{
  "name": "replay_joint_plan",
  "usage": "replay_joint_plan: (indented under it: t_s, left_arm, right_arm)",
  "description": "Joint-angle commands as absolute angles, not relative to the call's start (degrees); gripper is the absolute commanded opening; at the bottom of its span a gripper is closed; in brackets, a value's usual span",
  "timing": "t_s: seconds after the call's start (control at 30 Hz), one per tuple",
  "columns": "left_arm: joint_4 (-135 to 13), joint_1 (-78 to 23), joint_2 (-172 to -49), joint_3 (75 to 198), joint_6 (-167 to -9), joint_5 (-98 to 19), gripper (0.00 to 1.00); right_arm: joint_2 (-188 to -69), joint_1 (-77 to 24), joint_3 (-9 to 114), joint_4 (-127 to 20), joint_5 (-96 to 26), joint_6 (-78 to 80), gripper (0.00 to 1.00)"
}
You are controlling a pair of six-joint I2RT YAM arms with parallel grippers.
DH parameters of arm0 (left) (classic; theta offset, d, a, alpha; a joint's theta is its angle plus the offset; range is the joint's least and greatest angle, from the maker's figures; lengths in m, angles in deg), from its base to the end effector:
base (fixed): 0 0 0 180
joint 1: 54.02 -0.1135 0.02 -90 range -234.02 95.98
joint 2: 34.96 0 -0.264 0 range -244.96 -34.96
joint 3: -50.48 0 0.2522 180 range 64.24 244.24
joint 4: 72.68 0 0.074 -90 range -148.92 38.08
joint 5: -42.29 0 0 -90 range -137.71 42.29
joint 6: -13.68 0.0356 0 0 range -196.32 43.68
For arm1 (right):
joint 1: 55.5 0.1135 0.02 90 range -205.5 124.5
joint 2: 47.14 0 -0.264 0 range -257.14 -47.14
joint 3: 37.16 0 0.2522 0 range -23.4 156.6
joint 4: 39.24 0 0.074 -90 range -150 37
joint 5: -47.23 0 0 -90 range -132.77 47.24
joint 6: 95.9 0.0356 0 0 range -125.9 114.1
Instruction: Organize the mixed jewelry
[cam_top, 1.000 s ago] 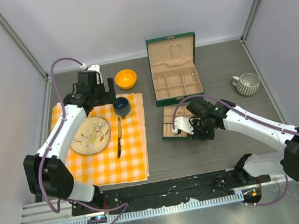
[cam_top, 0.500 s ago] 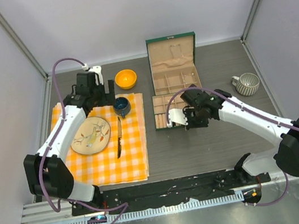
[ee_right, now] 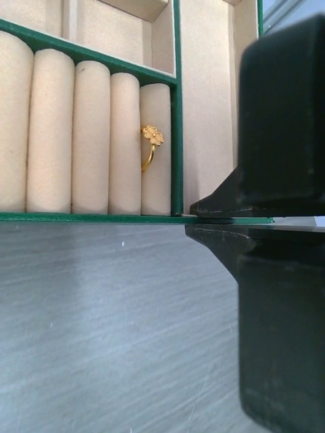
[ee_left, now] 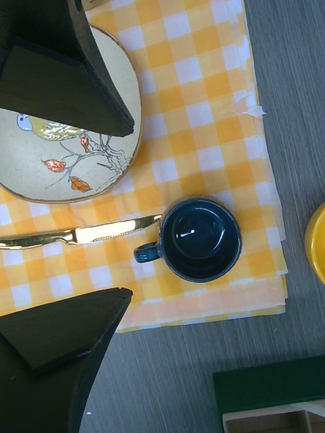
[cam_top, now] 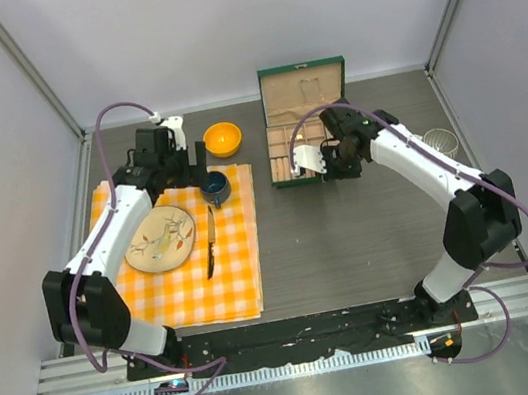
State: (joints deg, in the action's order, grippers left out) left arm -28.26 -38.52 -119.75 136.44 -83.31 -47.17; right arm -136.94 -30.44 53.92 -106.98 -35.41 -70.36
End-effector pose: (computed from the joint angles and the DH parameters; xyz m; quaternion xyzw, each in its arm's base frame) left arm 0.3160 -0.0880 0.3065 0.0700 0.9152 -0.0816 0.3883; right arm 0.2833 0.1375 0.2829 -0.6972 0.6845 -0.0095 0.2128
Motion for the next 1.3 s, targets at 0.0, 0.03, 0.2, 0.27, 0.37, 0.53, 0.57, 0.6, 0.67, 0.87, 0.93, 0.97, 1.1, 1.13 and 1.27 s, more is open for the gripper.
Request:
replay_joint_plan:
  t_s: [0.0,0.03,0.2,0.27,0.37,0.53,0.57,0.6,0.67,0.87,0.93,0.97,1.1,1.13,1.27]
  left_arm:
    - [-29.3,-39.2,-120.9,138.8,-82.8,-44.6,1.00]
    - [-29.3,-39.3,-121.1,138.9,-82.8,-44.5,1.00]
    - [-28.8,-39.7,-122.3,139.7,-82.7,-44.4,1.00]
    - [-28.8,-40.0,-122.4,139.7,-82.6,-44.2,1.00]
    - [-28.6,-40.1,-122.8,139.8,-82.4,-44.1,1.00]
    - [-28.4,-40.4,-123.0,140.0,-82.0,-44.0,1.00]
    - [-28.3,-40.4,-123.0,140.0,-81.8,-44.0,1.00]
    - [-28.2,-40.4,-123.1,140.1,-81.7,-44.1,1.00]
    - [-28.2,-40.5,-123.5,140.3,-81.7,-44.5,1.00]
    - [-27.7,-40.6,-124.6,141.3,-81.7,-44.7,1.00]
    - [-27.6,-40.6,-124.7,141.4,-81.7,-44.6,1.00]
    - [-27.6,-40.6,-124.7,141.4,-81.7,-44.8,1.00]
    - [-27.7,-40.7,-124.7,141.5,-81.7,-44.6,1.00]
    - [-27.7,-40.7,-124.7,141.4,-81.7,-44.6,1.00]
    - [-27.8,-40.7,-124.4,141.4,-81.7,-44.6,1.00]
  right_arm:
    - [-140.6,-33.1,60.4,-106.3,-31.8,-76.4,0.01]
    - [-141.3,-33.5,61.1,-106.5,-31.3,-77.8,0.01]
    - [-145.0,-36.1,64.8,-107.7,-29.1,-82.5,0.01]
    - [-146.8,-37.4,66.2,-108.7,-28.1,-85.2,0.01]
    - [-148.9,-39.2,68.2,-109.5,-26.7,-87.9,0.01]
    - [-152.0,-40.9,71.2,-111.3,-25.7,-88.6,0.01]
    - [-152.3,-41.3,71.4,-111.5,-25.5,-88.8,0.01]
    - [-152.7,-41.4,71.4,-111.5,-25.4,-89.2,0.01]
    - [-153.2,-41.7,71.6,-111.5,-25.0,-89.2,0.01]
    - [-155.1,-42.0,71.9,-111.2,-24.5,-89.1,0.01]
    - [-155.5,-42.1,72.0,-111.1,-24.5,-89.0,0.01]
    - [-155.6,-42.0,72.1,-111.0,-24.5,-89.0,0.01]
    - [-156.6,-42.0,73.1,-110.9,-24.7,-88.6,0.01]
    - [-156.7,-41.9,73.4,-110.9,-24.8,-88.5,0.01]
    - [-157.9,-42.0,74.9,-110.8,-24.9,-87.9,0.01]
